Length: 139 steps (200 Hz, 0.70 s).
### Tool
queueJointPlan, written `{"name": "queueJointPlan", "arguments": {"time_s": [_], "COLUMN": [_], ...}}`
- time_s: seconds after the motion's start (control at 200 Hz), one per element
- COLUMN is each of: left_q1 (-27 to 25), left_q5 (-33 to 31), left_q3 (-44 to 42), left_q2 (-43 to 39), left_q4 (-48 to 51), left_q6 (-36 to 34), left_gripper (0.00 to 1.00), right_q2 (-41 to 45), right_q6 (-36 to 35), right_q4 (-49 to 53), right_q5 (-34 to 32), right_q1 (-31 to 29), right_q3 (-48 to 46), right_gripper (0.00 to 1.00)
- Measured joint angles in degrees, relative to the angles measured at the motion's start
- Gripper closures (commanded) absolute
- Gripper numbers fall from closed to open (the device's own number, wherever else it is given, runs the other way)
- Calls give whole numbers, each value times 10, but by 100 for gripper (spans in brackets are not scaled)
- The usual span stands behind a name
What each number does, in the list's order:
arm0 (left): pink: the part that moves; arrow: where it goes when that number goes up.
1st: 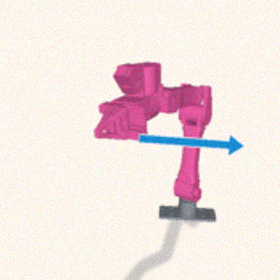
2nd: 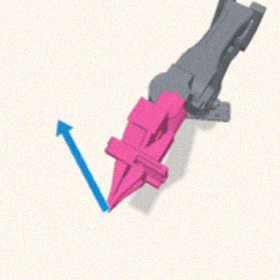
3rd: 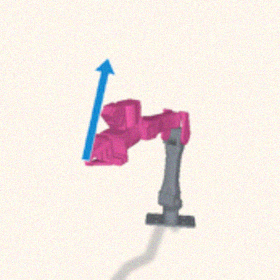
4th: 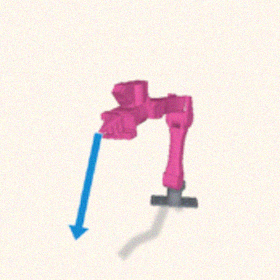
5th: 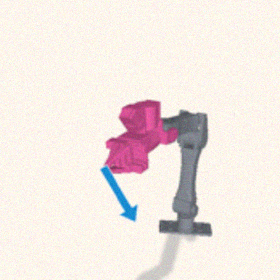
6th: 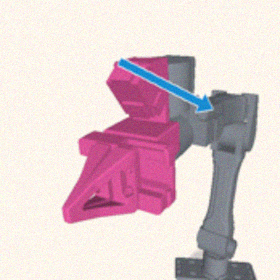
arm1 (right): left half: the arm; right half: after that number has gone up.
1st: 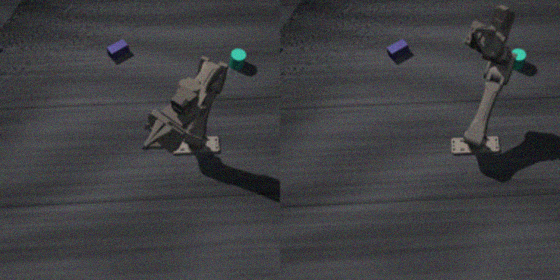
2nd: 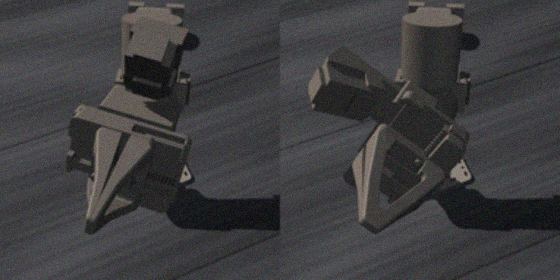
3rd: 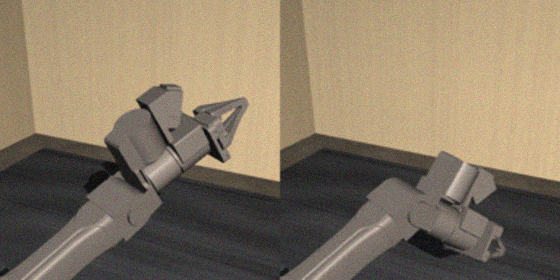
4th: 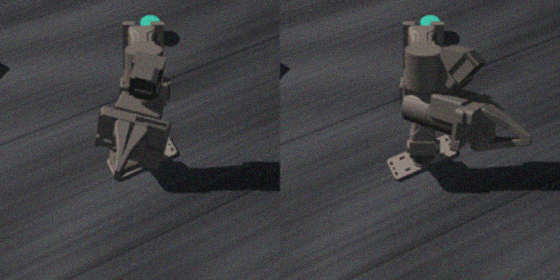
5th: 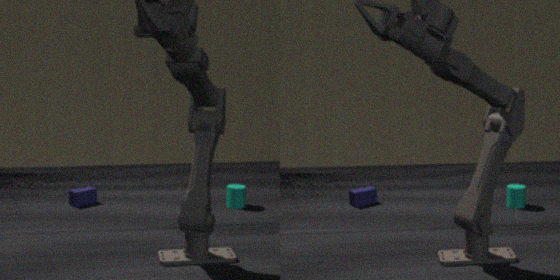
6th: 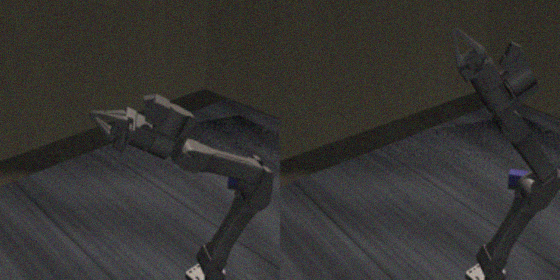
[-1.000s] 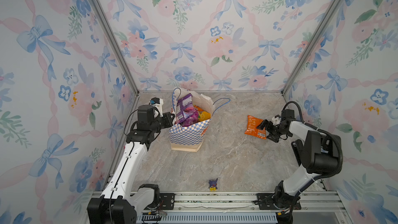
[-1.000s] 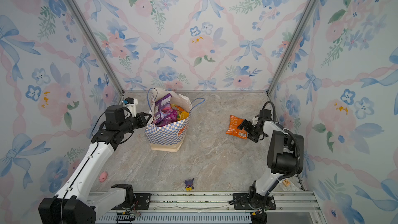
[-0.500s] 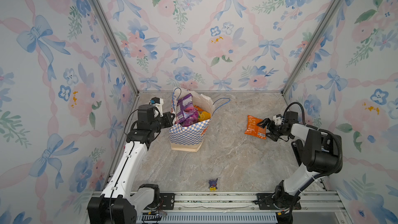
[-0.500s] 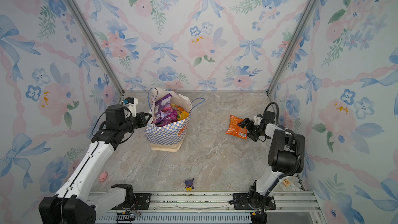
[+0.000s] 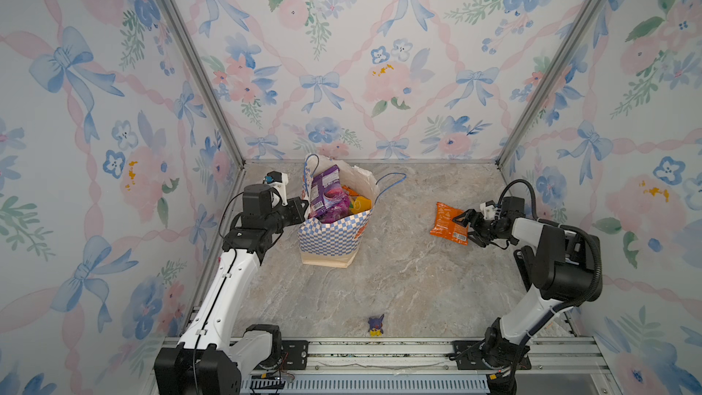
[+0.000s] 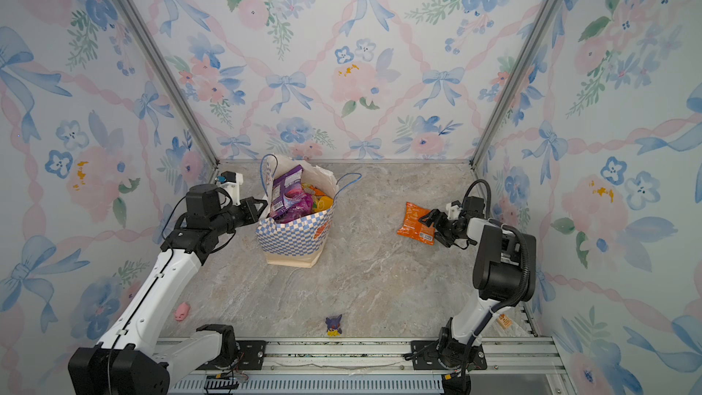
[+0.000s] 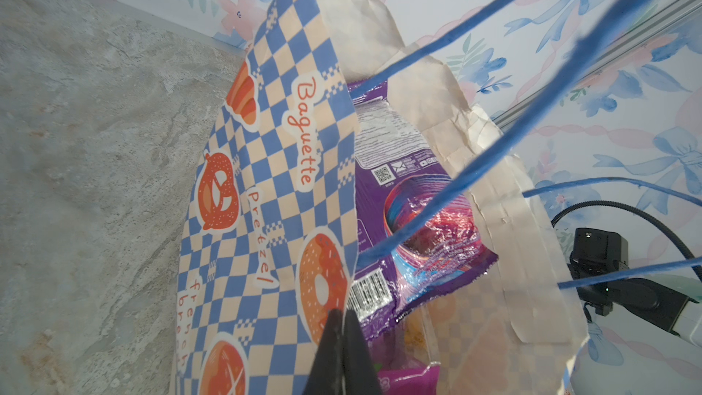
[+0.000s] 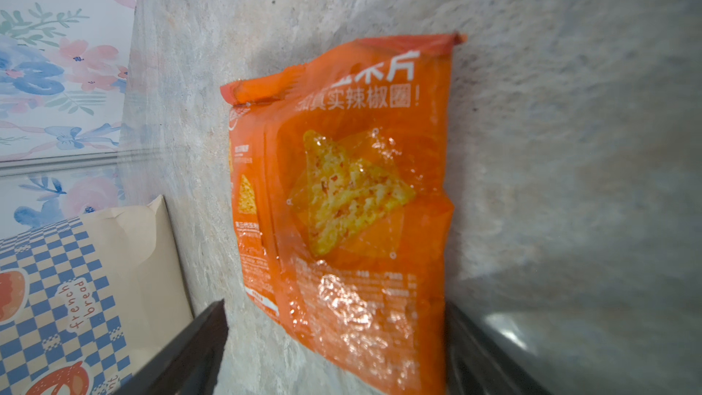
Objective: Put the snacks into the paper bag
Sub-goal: 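Lower the right gripper and close it on the orange chips bag edge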
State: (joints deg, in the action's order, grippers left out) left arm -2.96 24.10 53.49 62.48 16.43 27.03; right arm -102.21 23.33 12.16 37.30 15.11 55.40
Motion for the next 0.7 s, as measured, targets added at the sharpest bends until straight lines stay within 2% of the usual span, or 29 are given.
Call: {"name": "queueJointPlan", "arguments": {"time_s": [0.495,0.595,0.695], "left_q1": [0,0,0], "left_q5": [0,0,0], "left_q3": [0,0,0], "left_q2": [0,0,0], "left_q4": [0,0,0], "left_q6": [0,0,0], "left_gripper": [100,100,100], "right_q2": [-10,-20,-31], "right_q6": [-20,-25,-28], "right_q4": [24,40,53], "right_q5": [-12,-25,-41], "right_q1": [-21,-41,-61], "right_q3": [17,36,59], "right_gripper": [22,22,17]}}
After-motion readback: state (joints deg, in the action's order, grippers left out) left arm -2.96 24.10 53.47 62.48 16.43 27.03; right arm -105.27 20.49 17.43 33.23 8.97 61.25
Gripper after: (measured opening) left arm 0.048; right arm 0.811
